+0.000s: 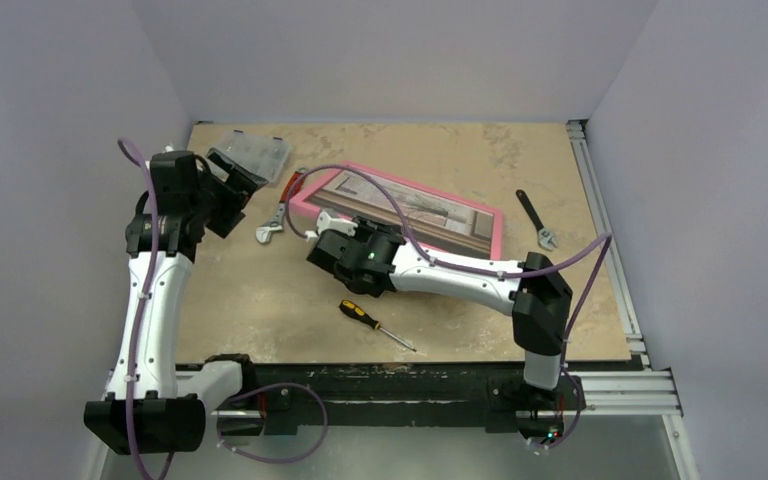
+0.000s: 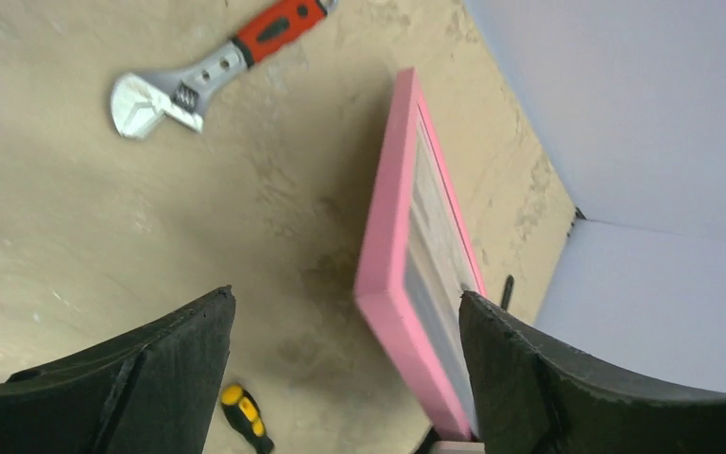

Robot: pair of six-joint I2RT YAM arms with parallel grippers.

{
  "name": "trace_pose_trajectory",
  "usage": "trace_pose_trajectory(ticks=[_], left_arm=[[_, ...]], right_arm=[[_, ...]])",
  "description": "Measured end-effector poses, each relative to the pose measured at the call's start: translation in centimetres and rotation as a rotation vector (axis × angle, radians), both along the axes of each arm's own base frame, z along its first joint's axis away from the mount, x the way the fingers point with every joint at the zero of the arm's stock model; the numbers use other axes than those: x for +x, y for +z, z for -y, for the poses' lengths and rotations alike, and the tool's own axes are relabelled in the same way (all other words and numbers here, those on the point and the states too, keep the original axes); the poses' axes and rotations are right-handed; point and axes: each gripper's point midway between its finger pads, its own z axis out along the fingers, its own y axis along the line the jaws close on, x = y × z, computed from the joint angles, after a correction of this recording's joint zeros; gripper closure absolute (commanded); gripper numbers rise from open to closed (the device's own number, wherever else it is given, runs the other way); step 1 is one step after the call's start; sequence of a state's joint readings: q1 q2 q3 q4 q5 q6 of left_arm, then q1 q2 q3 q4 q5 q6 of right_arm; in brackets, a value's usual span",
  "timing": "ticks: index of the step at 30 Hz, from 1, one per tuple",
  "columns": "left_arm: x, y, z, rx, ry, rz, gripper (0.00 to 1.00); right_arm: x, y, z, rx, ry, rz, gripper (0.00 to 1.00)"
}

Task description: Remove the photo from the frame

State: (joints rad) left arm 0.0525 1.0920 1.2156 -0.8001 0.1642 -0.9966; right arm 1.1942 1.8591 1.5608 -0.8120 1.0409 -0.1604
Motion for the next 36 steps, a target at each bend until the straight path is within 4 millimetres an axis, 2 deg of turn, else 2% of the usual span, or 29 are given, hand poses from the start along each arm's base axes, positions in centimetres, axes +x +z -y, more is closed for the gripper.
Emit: trace_pose_trajectory(ticks=[2, 4, 9, 13, 15, 17, 21, 24, 26, 29, 32, 36], left_arm=[[0.0, 1.5, -1.1, 0.089, 0.003, 0.054, 0.17], [0.0, 1.5, -1.8, 0.147, 0.001, 0.063, 0.18], [0.1, -0.6, -2.6, 0.232, -0.03, 0.025, 0.21], [-0.1, -2.9, -2.7, 0.264, -0.061, -0.014, 0.23], [-0.3, -3.8, -2.8, 0.273, -0.071, -0.031, 0.23], [-0.3, -4.2, -2.7, 0.277, -0.078, -0.04, 0.24], [0.0, -4.0, -2.5, 0.285, -0.095, -0.023, 0.24], [0.2, -3.9, -2.4, 0.284, -0.1, -0.012, 0.24], [0.3, -3.9, -2.2, 0.279, -0.107, -0.004, 0.25], [0.5, -3.9, -1.8, 0.266, -0.123, 0.007, 0.25], [0.6, -4.4, -1.3, 0.247, -0.145, 0.007, 0.25], [0.9, -5.0, -0.5, 0.216, -0.181, 0.001, 0.25]], right_arm=[[0.8, 1.3, 0.0, 0.038, -0.012, -0.021, 1.0], [1.7, 3.3, 0.0, 0.097, -0.025, -0.046, 1.0], [3.8, 9.7, -0.6, 0.344, -0.052, -0.048, 1.0], [4.7, 14.8, -1.8, 0.543, -0.041, -0.016, 1.0], [5.0, 16.8, -2.8, 0.62, -0.026, 0.004, 1.0], [5.1, 17.6, -3.5, 0.678, -0.016, 0.002, 1.0], [5.3, 16.9, -4.3, 0.759, 0.0, -0.084, 1.0], [6.5, 15.7, -3.6, 0.834, -0.03, -0.165, 1.0], [8.0, 14.8, -2.3, 0.877, -0.077, -0.189, 1.0], [10.4, 13.0, 0.9, 0.915, -0.173, -0.203, 1.0], [12.6, 12.5, 4.0, 0.987, -0.249, -0.163, 1.0], [13.7, 11.5, 7.7, 1.07, -0.326, -0.135, 1.0]])
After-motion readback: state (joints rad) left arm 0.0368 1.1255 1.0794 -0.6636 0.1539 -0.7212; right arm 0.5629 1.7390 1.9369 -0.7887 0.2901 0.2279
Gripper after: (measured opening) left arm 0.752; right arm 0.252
